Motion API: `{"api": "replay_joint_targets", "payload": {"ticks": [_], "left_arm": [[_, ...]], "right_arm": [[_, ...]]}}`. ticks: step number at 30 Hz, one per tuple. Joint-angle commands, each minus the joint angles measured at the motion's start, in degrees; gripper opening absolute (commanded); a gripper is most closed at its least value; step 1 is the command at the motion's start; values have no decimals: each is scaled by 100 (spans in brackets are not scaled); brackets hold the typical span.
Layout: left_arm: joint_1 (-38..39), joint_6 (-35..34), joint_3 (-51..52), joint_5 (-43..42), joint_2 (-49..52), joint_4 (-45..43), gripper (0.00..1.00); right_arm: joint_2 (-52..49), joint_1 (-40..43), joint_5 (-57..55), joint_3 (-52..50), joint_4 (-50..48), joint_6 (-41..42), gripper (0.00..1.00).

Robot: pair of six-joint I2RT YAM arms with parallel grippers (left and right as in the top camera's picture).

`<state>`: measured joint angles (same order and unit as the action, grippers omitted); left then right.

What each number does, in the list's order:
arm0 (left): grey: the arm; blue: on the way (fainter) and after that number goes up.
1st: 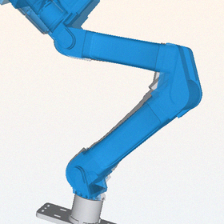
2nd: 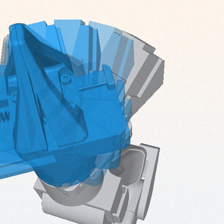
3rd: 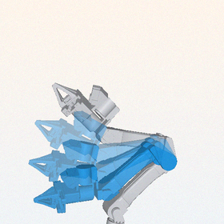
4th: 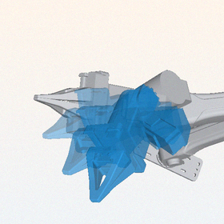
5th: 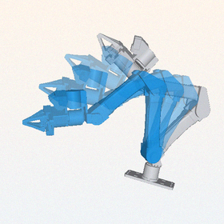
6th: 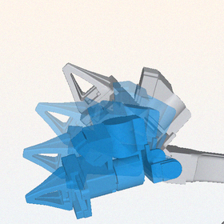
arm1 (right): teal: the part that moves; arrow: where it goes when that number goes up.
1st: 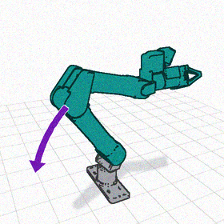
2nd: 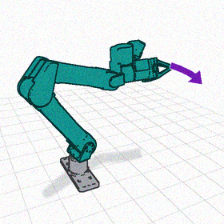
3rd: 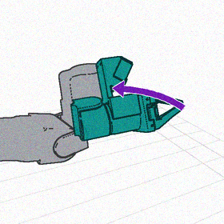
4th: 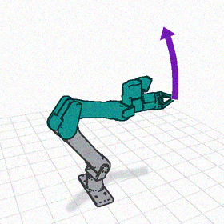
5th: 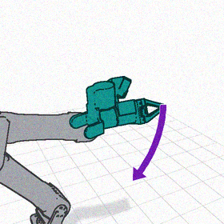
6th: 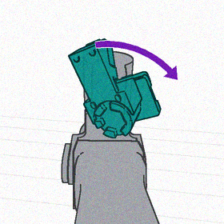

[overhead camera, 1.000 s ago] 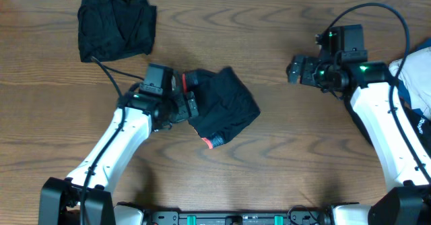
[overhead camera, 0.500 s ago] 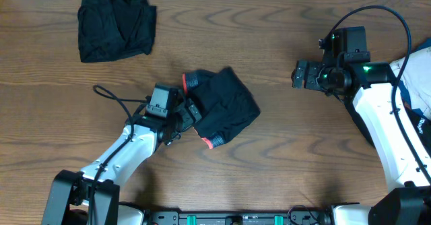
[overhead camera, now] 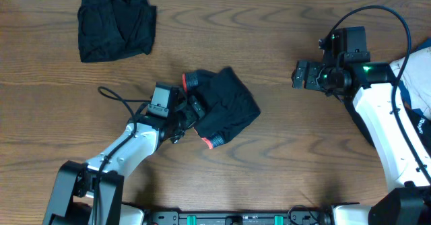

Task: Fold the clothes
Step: 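Grasp the folded black pants bundle with the left gripper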

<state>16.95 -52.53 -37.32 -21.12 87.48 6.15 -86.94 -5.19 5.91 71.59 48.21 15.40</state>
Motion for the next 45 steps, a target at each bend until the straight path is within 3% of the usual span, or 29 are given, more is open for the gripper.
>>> {"api": "replay_joint_targets", "payload": {"ticks": [1, 20, 24, 28, 31, 34, 37, 45], "left_arm": [[28, -74, 63, -304, 350, -74, 98], [376, -328, 63, -402, 1255, -1005, 100], [376, -295, 63, -400, 1342, -1134, 73], [376, -264, 63, -400, 1342, -1386, 26], [376, -264, 61, -398, 1342, -1493, 9], [376, -181, 61, -396, 1340, -1661, 6], [376, 476, 48, -378, 1252, -1952, 6], [179, 1443, -358, 48, 879, -1965, 6]], "right_arm": [[101, 31, -52, 133, 7, -94, 99], [101, 31, -55, 133, 94, -101, 99], [101, 31, -55, 133, 85, -136, 99], [101, 31, -52, 133, 87, -136, 99], [101, 31, -52, 133, 92, -136, 99], [101, 31, -52, 133, 98, -136, 99], [101, 31, -52, 133, 103, -136, 99], [101, 31, -52, 133, 114, -136, 99]]}}
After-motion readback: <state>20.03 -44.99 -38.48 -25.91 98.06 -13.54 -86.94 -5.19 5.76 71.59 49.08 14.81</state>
